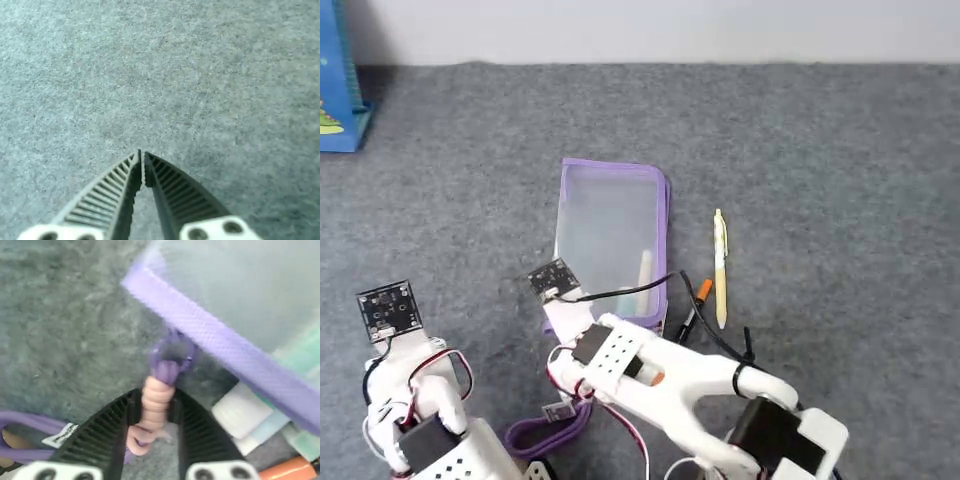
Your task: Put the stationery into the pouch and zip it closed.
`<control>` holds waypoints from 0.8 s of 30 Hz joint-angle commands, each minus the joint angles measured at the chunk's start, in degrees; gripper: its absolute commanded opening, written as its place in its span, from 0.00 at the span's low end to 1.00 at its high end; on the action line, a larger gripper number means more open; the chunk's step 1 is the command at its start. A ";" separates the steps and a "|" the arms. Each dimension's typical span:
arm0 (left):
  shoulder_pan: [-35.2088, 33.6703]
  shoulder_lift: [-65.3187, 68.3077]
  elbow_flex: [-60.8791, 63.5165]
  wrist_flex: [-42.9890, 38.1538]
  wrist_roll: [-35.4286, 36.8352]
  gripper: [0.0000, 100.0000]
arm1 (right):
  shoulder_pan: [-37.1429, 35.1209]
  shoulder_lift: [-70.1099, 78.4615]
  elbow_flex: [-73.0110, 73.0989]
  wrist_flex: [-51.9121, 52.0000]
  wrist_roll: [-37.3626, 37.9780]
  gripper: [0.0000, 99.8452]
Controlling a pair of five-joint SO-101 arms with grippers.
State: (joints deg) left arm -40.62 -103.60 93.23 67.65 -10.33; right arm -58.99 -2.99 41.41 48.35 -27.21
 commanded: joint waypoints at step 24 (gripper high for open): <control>26.73 -0.70 -1.71 -1.41 -1.49 0.02 | 8.57 -31.52 7.21 11.12 13.27 0.01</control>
State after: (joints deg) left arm -18.02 -103.60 93.23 67.30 -10.33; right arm -51.78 -30.59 48.70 59.43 -14.46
